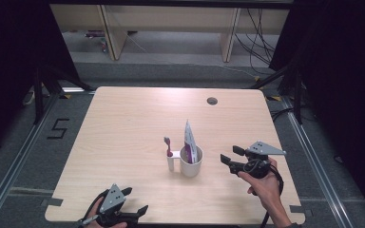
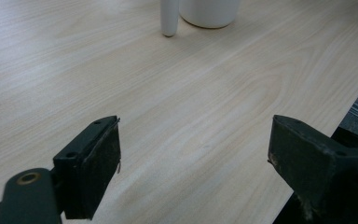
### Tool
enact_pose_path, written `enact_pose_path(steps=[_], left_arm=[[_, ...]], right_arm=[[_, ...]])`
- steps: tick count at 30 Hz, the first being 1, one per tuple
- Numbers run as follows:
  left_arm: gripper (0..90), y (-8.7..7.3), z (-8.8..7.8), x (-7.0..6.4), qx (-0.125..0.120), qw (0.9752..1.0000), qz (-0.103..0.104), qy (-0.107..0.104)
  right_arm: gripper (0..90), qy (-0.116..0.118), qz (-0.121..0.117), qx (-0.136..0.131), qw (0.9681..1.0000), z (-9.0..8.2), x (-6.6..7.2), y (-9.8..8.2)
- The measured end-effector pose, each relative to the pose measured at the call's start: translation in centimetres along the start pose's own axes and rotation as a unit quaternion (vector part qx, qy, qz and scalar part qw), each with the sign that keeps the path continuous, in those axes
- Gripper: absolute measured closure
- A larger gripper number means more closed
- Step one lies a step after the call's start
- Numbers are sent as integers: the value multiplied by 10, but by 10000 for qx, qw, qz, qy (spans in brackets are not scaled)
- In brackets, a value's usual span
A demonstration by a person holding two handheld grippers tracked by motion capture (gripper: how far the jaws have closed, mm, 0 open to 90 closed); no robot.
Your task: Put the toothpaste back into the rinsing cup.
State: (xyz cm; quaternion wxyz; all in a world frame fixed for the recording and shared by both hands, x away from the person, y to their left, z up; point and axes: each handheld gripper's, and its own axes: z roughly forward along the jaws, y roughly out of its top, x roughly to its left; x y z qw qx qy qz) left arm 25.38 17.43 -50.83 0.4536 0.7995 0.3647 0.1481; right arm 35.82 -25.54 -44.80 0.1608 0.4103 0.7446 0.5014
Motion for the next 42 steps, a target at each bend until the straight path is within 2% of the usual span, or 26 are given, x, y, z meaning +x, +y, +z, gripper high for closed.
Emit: enact_pose_path(steps=[1, 5, 7, 9, 10, 11, 12, 13, 16, 17, 21, 22, 23, 24, 25, 28, 29, 30, 31, 33, 35, 36, 37, 38, 40, 42], left_arm=[[164, 0, 0, -1, -44, 10000, -53, 5], [164, 0, -2, 0, 0, 10000, -52, 36], [164, -1, -2, 0, 11, 10000, -45, 52], [164, -1, -1, -1, -23, 10000, -62, 51], [164, -1, -2, -1, -21, 10000, -60, 52], [164, -1, -2, 0, 31, 10000, 0, 88], [164, -1, -3, 1, 86, 9999, 62, 112], [164, -1, -3, 1, 75, 9999, 37, 117], [164, -1, -3, 1, 12, 10000, -34, 79], [164, -1, -2, 0, -25, 9999, -93, 79], [164, -2, 0, -1, 34, 10000, -63, 49], [164, -2, 0, -1, 39, 10000, -45, 44], [164, -2, -1, 0, 39, 10000, 9, 31], [164, -2, -2, 0, 14, 10000, -19, 35], [164, -2, -2, 0, -7, 10000, -36, 31], [164, -3, -2, 2, 97, 9999, 14, 92], [164, -3, -1, -1, -4, 9999, -104, 74], [164, -2, -1, 0, 30, 10000, -30, 58], [164, -2, -1, 0, 27, 10000, -5, 40], [164, -3, -2, -2, 49, 10000, 5, 62], [164, -3, -1, -1, -3, 10000, -31, 37], [164, -3, -2, 0, 0, 10000, -5, 35], [164, -3, -1, 0, -24, 10000, -35, 37], [164, -3, -1, 0, -22, 10000, -32, 34], [164, -3, -1, -1, -6, 10000, -29, 34], [163, -3, -1, 0, 15, 10000, 13, 52]], right_arm=[[344, -3, 165, 27, 9999, -1, 2, -1], [339, -78, -120, -34, 9999, -3, -2, -6], [334, -71, 19, 34, 10000, -3, -1, -10], [327, -25, -90, 55, 9999, -4, -2, -13], [325, -21, 81, 159, 9998, -6, 0, -14], [323, -23, -118, 55, 9999, -5, -2, -15], [322, -17, 42, 130, 9999, -6, 0, -17], [321, -4, -94, 102, 9999, -6, -2, -17], [318, 19, 8, 108, 9999, -6, -1, -19], [317, 12, -102, 103, 9999, -7, -2, -19], [312, 25, 78, 221, 9997, -9, 2, -25], [310, -18, -140, 204, 9997, -11, -1, -25], [307, -29, -22, 267, 9996, -12, 2, -26], [303, 8, -163, 193, 9997, -13, 0, -27], [299, 22, -50, 218, 9997, -14, 2, -28], [278, -43, -157, 154, 9997, -18, 2, -32], [264, -101, -171, 243, 9995, -21, 2, -33], [254, -98, -61, 265, 9996, -23, 3, -35], [243, -94, -256, 255, 9993, -23, 0, -36], [225, -115, -114, 321, 9994, -26, 3, -41], [201, -114, -214, 356, 9991, -29, 2, -43], [184, -173, -80, 359, 9992, -30, 5, -45], [181, -238, -267, 354, 9987, -31, 3, -46], [182, -175, -108, 395, 9990, -32, 5, -47], [182, -185, -265, 396, 9987, -34, 5, -49], [180, -176, -226, 450, 9986, -36, 7, -52]])
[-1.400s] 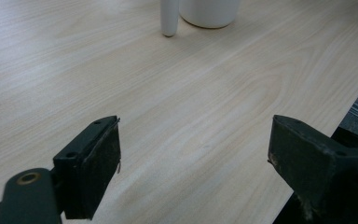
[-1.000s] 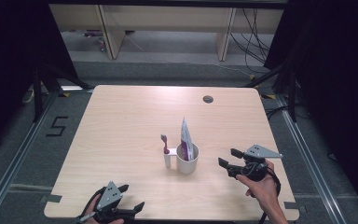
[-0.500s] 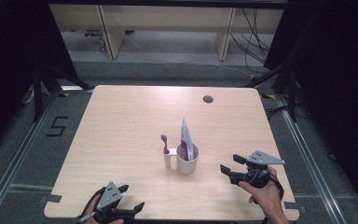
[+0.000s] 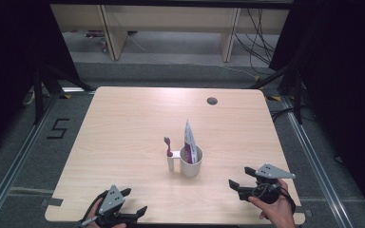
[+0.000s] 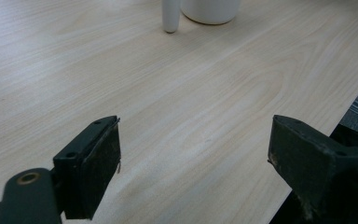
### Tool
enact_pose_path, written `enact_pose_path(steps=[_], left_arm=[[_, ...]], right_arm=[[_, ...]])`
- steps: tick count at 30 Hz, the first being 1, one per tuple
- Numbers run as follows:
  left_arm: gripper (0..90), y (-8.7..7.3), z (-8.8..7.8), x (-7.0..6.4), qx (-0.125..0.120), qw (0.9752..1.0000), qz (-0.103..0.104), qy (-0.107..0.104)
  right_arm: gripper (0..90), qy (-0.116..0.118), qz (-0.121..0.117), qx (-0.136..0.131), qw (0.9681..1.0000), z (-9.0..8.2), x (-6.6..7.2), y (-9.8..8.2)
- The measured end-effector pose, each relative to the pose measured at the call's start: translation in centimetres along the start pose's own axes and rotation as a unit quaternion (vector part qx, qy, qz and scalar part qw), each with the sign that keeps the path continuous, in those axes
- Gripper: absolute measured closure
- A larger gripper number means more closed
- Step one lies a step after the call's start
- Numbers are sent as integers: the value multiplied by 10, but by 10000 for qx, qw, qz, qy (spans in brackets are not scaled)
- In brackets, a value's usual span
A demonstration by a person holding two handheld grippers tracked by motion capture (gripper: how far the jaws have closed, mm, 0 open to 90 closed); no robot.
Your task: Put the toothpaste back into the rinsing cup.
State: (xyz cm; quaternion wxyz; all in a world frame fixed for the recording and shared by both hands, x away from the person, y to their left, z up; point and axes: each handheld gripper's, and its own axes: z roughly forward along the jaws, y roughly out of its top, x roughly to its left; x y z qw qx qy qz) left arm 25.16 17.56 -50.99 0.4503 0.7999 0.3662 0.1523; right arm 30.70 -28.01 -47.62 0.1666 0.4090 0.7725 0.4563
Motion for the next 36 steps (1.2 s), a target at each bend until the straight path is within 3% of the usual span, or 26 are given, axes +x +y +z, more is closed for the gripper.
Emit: enact_pose_path(steps=[1, 2, 4, 6, 7, 8, 9, 10, 13, 15, 18, 19, 22, 26, 27, 28, 30, 31, 32, 33, 35, 36], left_arm=[[162, 0, 0, 0, -1, 10000, -5, 3], [162, 0, 0, 0, -17, 10000, -26, -10], [162, 0, 0, 0, 6, 10000, -38, 3], [162, 0, 0, 0, -22, 10000, -34, -5], [162, 0, 0, 0, -24, 10000, -25, -5], [162, 0, 0, 0, -12, 10000, 0, 5], [162, 0, 0, 0, -21, 10000, -22, -7], [162, 0, 0, 0, -20, 10000, -27, -3], [162, 0, 0, 0, -22, 10000, -17, 7], [162, 0, 0, 0, -16, 10000, -9, 11], [162, 0, 0, 0, -18, 10000, -4, 7], [161, 0, 0, 0, -19, 10000, -6, 7], [161, 0, 0, 0, -24, 10000, -11, 11], [161, 0, 0, 0, -6, 10000, 9, 9], [161, 0, 0, 0, -4, 10000, 12, 12], [161, 0, 0, 0, -2, 10000, 12, 17], [161, 0, 0, 0, -4, 10000, 14, 8], [162, 0, 0, 0, -5, 10000, 9, 11], [161, 0, 0, 0, 4, 10000, -6, 3], [161, 0, 0, -1, 32, 10000, 2, 22], [161, 0, 0, -1, 30, 10000, 6, 19], [162, 0, 0, -1, 27, 10000, 4, 18]], right_arm=[[178, 38, 87, -11, 10000, 0, 2, -1], [176, 24, -34, 4, 10000, 0, 1, -2], [172, 93, 86, 86, 9999, -2, 5, -4], [170, 75, -66, 96, 9999, -3, 4, -6], [169, 116, 44, 139, 9998, -3, 6, -7], [169, 64, -108, 171, 9998, -4, 5, -8], [168, 106, 44, 182, 9998, -4, 7, -9], [167, 81, -136, 221, 9996, -5, 5, -10], [165, 123, 6, 310, 9994, -6, 9, -13], [165, 68, -187, 389, 9990, -8, 8, -15], [164, 92, -95, 465, 9988, -8, 11, -19], [162, 70, -192, 488, 9986, -9, 10, -20], [162, 126, -29, 565, 9983, -10, 12, -23], [163, 53, -222, 617, 9978, -11, 11, -25], [163, 69, -56, 733, 9973, -12, 14, -27], [163, 41, -214, 721, 9972, -13, 11, -27], [163, 72, 22, 763, 9971, -13, 15, -29], [163, 65, 4, 772, 9970, -13, 14, -29], [163, 22, -215, 721, 9972, -14, 12, -29], [163, 70, -32, 802, 9967, -15, 14, -30], [163, -4, -193, 747, 9970, -16, 12, -31], [163, 8, 34, 828, 9966, -17, 16, -32]])
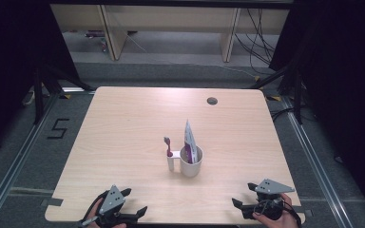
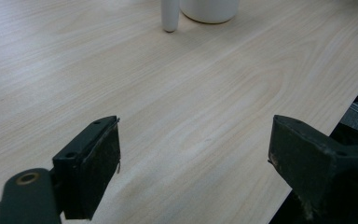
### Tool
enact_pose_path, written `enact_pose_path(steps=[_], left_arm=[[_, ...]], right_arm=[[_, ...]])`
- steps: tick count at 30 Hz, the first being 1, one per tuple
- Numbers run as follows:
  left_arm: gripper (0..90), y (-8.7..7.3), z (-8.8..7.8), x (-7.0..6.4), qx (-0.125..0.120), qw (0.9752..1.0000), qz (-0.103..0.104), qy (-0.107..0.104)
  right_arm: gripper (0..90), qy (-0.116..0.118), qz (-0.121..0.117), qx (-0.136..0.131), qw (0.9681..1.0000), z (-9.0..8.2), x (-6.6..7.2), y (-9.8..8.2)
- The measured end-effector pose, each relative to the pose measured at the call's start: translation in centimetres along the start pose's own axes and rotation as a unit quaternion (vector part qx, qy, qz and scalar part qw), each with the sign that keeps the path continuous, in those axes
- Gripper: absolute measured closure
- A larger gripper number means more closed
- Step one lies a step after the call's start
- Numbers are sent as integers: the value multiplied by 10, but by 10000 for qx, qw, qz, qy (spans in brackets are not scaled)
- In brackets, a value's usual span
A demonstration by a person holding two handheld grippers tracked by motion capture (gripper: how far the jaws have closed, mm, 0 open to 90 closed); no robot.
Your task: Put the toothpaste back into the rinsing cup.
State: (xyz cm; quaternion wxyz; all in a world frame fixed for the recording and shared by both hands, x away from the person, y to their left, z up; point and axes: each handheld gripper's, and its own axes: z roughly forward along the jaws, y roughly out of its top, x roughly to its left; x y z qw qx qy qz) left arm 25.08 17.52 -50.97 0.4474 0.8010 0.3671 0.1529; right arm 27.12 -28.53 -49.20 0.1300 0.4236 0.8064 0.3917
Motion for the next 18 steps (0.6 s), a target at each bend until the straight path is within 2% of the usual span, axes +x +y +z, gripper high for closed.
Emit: enact_pose_path(steps=[1, 2, 4, 5, 6, 8, 9, 18], left_arm=[[161, 0, 0, 0, -28, 10000, 1, -32], [162, 0, 0, 1, -27, 10000, 4, -9], [161, 0, 0, 1, -53, 10000, -37, -26], [161, 0, 0, 1, -29, 10000, -35, -30], [162, 0, 0, 1, -19, 10000, -37, -23], [161, 0, 0, 1, -6, 10000, -12, -24], [162, 0, 0, 0, -28, 10000, -26, -31], [161, 0, 0, 1, -36, 10000, -20, -29]], right_arm=[[163, 27, -59, -27, 10000, 0, 0, 0], [163, -9, -247, -47, 9997, 0, -3, 0], [163, 45, -207, -47, 9998, -1, -2, -1], [163, 19, -87, -22, 10000, -2, -1, -2], [163, 33, -187, -55, 9998, -2, -2, -3], [163, 41, -188, -76, 9998, -2, -2, -3], [163, -34, -217, -76, 9997, -3, -2, -3], [163, -85, -215, -92, 9997, -4, -3, -4]])
